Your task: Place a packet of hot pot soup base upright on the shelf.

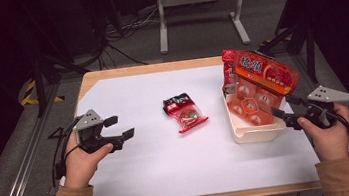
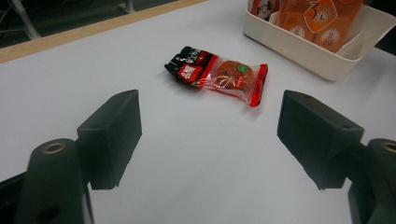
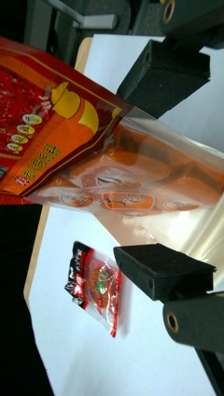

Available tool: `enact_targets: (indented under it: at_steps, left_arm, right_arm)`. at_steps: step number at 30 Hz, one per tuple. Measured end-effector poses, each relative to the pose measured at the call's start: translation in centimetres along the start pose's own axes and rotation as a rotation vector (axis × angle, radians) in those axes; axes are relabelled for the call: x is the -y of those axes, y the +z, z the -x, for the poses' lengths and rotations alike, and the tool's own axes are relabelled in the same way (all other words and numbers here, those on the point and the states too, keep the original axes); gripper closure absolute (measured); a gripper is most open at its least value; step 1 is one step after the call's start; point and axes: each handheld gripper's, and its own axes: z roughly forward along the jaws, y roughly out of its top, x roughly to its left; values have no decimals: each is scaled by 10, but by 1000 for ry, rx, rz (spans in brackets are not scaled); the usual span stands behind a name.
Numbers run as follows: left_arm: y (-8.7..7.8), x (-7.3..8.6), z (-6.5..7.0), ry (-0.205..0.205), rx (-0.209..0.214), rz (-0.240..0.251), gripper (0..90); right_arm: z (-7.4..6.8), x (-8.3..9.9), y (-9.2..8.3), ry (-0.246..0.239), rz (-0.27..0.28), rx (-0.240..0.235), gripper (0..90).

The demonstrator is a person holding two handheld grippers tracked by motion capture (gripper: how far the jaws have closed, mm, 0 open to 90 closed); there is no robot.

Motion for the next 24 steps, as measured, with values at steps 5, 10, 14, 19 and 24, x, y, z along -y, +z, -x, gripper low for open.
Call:
enact_targets:
  at_steps: [5, 10, 14, 19, 24]
  left_arm:
    - [1, 0, 1, -6, 3, -6, 229]
    - [1, 0, 1, -10, 0, 0, 229]
    - [1, 1, 1, -15, 1, -3, 228]
    - [2, 0, 1, 0, 1, -1, 228]
    - [3, 0, 2, -6, 5, -2, 227]
  right_arm:
    - [-12, 0, -3, -14, -2, -5, 259]
    - [-13, 5, -10, 9, -1, 44, 253]
    - [-16, 9, -14, 14, -14, 54, 261]
    - [-23, 8, -16, -7, 5, 9, 263]
    - [-40, 4, -10, -54, 14, -72, 261]
